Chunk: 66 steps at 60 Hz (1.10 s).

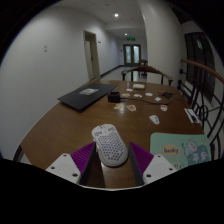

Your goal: Arrange mouse

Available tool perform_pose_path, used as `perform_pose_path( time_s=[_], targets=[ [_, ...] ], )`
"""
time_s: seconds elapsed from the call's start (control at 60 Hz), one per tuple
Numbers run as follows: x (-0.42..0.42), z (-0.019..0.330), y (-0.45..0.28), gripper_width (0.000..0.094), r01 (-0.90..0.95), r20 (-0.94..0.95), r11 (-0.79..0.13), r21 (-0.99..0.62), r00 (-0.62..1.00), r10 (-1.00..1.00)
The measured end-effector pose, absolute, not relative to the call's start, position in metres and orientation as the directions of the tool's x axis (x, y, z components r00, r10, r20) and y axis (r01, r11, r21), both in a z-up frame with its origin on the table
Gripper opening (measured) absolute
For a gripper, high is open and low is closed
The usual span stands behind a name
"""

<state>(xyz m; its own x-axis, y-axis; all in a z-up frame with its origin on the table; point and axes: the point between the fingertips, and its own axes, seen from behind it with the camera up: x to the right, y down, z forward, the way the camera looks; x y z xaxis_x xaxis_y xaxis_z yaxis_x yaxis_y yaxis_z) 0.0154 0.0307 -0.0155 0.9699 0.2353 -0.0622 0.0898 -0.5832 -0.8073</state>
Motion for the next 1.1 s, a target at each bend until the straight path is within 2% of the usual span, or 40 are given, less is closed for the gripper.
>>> perform_pose_path(
  time_s=[0.233,0.267,0.283,0.383,0.45,0.467,0.483,0.533,0.583,0.65,0.733,0.8,0.867,1.017,1.067,1.1],
  targets=[
    [0.005,-0.016,0.084,0.0621,0.112,-0.057,-0.595,-0.795,0.964,0.259],
    [0.005,-0.016,0.089,0.0589,0.111,-0.053,-0.594,-0.797,0.967,0.251],
    [0.006,-0.017,0.092,0.0538,0.111,-0.048,-0.593,-0.798,0.968,0.246],
    [0.005,-0.017,0.097,0.0479,0.098,-0.043,-0.579,-0.809,0.973,0.225],
    [0.004,-0.015,0.096,0.0383,0.097,-0.043,-0.572,-0.815,0.973,0.226],
    [0.004,-0.014,0.095,0.0394,0.097,-0.042,-0.569,-0.816,0.973,0.226],
    [0.004,-0.013,0.093,0.0343,0.105,-0.034,-0.566,-0.818,0.973,0.229],
    [0.006,-0.005,0.087,0.0332,0.137,0.003,-0.551,-0.823,0.972,0.236],
    [0.006,0.022,0.076,0.0331,0.145,0.015,-0.503,-0.852,0.967,0.255],
    [0.016,0.084,0.062,0.0331,0.095,-0.013,-0.413,-0.906,0.968,0.25],
    [0.066,0.157,0.042,0.0327,0.056,0.005,-0.298,-0.953,0.986,0.169],
    [0.124,0.178,0.021,0.0328,0.041,0.021,-0.274,-0.961,0.997,0.076],
    [0.178,0.164,0.005,0.0326,-0.005,-0.003,-0.324,-0.946,1.0,-0.005],
    [0.24,0.031,-0.026,0.0328,-0.075,-0.022,-0.567,-0.82,0.995,-0.1],
    [0.242,0.002,-0.03,0.0328,-0.086,-0.035,-0.615,-0.784,0.995,-0.095],
    [0.24,-0.01,-0.039,0.0332,-0.088,-0.043,-0.614,-0.784,0.995,-0.089]
  ],
)
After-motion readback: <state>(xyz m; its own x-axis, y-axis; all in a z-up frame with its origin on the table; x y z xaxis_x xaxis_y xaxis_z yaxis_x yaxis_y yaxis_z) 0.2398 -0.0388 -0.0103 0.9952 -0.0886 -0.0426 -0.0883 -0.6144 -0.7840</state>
